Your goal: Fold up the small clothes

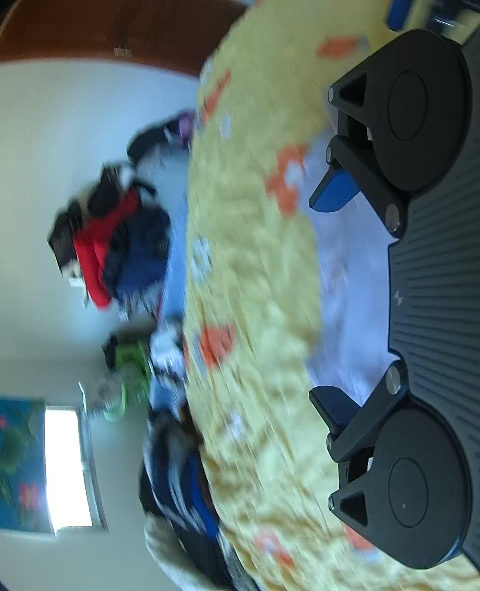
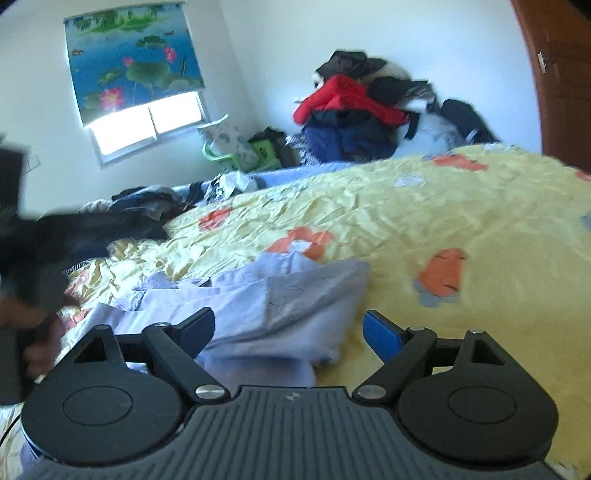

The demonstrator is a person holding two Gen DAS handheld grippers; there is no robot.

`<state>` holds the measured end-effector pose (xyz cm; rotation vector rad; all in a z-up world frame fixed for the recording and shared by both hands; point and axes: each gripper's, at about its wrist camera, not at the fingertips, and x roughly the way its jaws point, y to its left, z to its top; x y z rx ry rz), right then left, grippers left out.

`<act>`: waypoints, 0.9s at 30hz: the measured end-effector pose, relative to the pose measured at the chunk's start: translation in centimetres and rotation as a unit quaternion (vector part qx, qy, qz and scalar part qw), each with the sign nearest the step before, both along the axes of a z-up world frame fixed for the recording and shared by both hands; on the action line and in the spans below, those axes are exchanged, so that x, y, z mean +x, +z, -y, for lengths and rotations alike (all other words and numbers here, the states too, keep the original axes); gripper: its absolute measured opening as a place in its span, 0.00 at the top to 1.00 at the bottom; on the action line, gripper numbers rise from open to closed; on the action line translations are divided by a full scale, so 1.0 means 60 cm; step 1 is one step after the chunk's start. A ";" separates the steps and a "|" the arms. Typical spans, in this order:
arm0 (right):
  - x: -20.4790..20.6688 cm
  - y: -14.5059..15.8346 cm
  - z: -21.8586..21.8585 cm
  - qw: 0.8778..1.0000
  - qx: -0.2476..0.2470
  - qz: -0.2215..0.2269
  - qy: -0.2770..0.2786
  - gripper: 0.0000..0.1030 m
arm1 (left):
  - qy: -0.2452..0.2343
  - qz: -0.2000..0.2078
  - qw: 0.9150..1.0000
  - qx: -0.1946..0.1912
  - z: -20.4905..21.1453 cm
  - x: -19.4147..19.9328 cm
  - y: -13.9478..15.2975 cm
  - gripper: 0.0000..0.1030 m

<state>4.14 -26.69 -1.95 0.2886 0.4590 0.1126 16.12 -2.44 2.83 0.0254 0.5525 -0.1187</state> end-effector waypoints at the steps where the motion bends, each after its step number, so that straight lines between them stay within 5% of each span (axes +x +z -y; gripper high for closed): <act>1: 0.016 -0.003 0.002 1.000 0.016 -0.011 0.004 0.18 | 0.008 -0.004 1.000 0.005 -0.019 -0.005 -0.006 0.02; 5: 0.071 -0.026 0.023 0.991 0.120 -0.057 0.017 0.27 | 0.028 -0.018 0.999 0.027 -0.058 -0.021 -0.037 0.02; 10: 0.114 -0.049 0.039 0.981 0.174 -0.070 -0.037 0.51 | 0.037 -0.031 0.999 0.024 -0.078 -0.021 -0.057 0.02; 12: 0.129 -0.059 0.042 0.977 0.189 -0.078 -0.053 0.94 | 0.036 -0.037 0.998 0.025 -0.077 -0.020 -0.061 0.02; 20: 0.109 -0.059 0.067 0.987 0.116 -0.038 -0.101 0.95 | 0.041 -0.030 0.997 0.066 -0.063 -0.004 -0.088 0.02; 23: 0.122 -0.069 0.070 0.987 0.105 -0.084 -0.091 0.77 | 0.068 -0.073 0.992 0.077 -0.072 0.018 -0.111 0.02; 25: 0.103 -0.056 0.075 0.986 0.091 -0.057 -0.126 0.63 | 0.088 -0.064 0.992 0.067 -0.089 0.010 -0.111 0.02; 27: 0.075 -0.029 0.062 0.982 0.027 -0.001 -0.186 0.63 | 0.106 -0.060 0.991 0.056 -0.105 0.007 -0.109 0.02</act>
